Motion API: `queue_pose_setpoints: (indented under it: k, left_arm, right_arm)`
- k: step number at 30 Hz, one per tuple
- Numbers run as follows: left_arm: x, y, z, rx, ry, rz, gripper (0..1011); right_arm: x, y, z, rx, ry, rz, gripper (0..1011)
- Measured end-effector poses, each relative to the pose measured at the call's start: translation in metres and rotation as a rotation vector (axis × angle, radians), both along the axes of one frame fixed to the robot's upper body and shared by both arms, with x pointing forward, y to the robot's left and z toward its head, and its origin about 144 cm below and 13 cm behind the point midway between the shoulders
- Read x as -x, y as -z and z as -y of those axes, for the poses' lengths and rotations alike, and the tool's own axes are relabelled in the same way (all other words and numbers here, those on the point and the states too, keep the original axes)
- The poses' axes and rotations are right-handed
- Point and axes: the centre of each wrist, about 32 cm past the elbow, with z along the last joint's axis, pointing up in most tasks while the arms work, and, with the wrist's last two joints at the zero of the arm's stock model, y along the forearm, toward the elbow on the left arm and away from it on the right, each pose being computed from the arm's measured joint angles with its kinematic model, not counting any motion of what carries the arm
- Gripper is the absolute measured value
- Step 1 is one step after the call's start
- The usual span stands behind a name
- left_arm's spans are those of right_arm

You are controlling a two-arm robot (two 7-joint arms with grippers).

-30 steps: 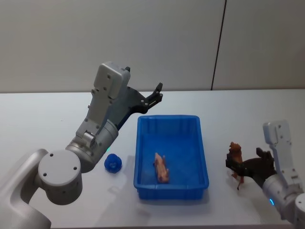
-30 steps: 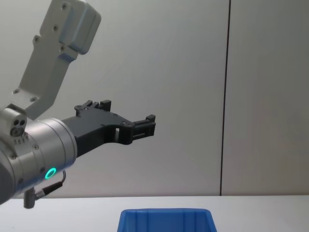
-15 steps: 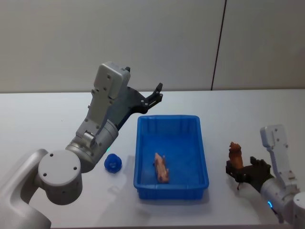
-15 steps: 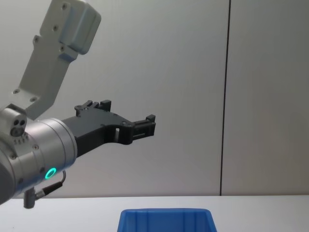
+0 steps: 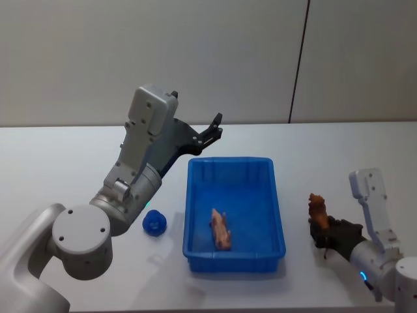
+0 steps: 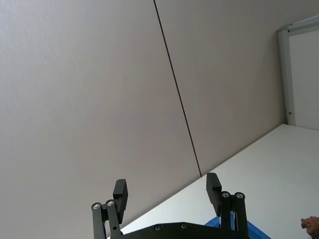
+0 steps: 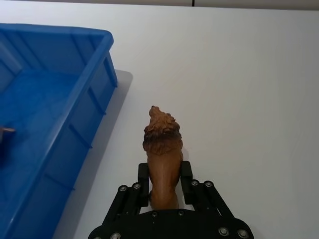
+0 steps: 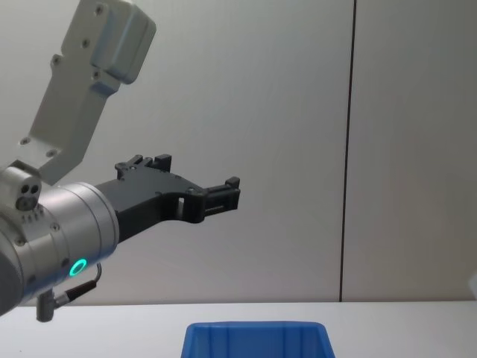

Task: Pick up the two dolls from the table and place them into the box.

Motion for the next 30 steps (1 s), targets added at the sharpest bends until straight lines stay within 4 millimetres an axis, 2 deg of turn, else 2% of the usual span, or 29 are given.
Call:
queue_pose_setpoints:
  k: [3,16,30]
  left_arm:
    - [0.000,0.000,0.000,0.000,0.000,0.000,1001]
    - [0.000,0.000,0.000,0.000,0.000,0.000,1001]
    - [0.000,0.000,0.000,0.000,0.000,0.000,1001]
  right_arm:
    - [-0.001,-0.003,-0.001,-0.008,-0.008,0.019,336]
    - [-0.002,-0.024,-0.007,-0.036,-0.061,0.149,336]
    - [-0.006,-0.043,-0.021,-0.097,-0.213,0.297,336]
